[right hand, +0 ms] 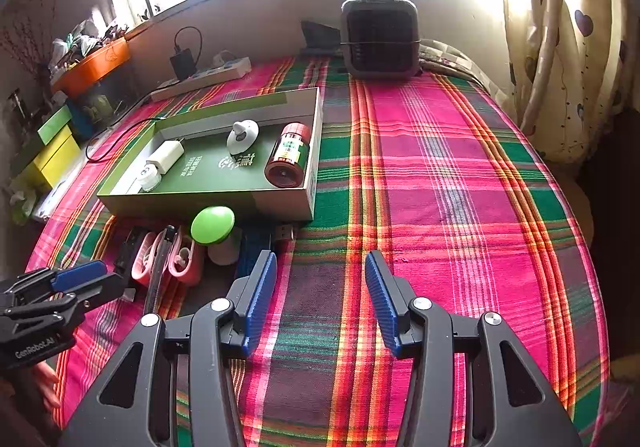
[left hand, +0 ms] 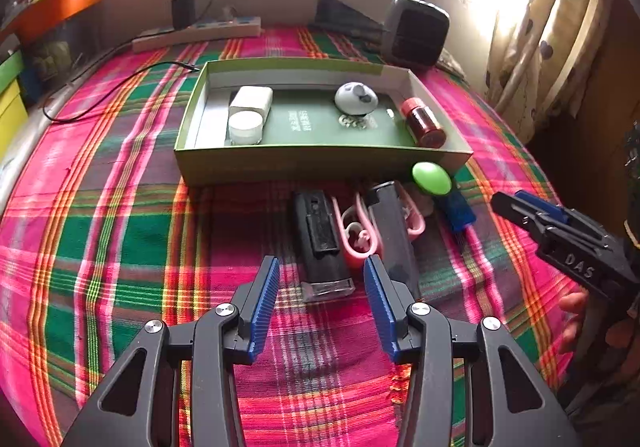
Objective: Organize rigid objects
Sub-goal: 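Withdraw both tools from the tray and move the left tool toward the black case, then close the right tool on the blue USB tester while the left tool closes on the black case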
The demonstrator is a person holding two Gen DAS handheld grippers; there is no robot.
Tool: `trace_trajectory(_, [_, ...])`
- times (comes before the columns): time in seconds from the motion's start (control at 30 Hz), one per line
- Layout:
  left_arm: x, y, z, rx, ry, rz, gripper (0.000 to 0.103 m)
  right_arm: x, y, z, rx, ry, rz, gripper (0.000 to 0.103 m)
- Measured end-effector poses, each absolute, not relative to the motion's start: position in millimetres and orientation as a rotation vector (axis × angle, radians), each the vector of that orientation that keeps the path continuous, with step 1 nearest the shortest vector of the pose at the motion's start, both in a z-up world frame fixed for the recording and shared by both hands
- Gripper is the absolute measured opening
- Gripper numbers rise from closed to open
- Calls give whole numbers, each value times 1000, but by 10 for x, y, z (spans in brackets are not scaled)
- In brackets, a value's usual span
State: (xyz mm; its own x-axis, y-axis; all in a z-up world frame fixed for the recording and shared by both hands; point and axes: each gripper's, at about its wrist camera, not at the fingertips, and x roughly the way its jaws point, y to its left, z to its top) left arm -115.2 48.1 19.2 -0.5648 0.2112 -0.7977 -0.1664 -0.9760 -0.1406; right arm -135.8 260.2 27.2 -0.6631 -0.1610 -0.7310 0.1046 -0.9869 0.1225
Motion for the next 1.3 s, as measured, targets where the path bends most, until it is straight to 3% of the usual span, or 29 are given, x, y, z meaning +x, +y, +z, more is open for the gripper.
trace_trajectory(0.37, [-1204, 360, 83, -1391, -46, 2631, 43, -1371, 2538, 210, 1247, -95, -2684, 47])
trace_trajectory(1.3, [-1492, 342, 48, -1315, 43, 2690, 43, -1609, 2132, 53, 1298, 140, -2647, 47])
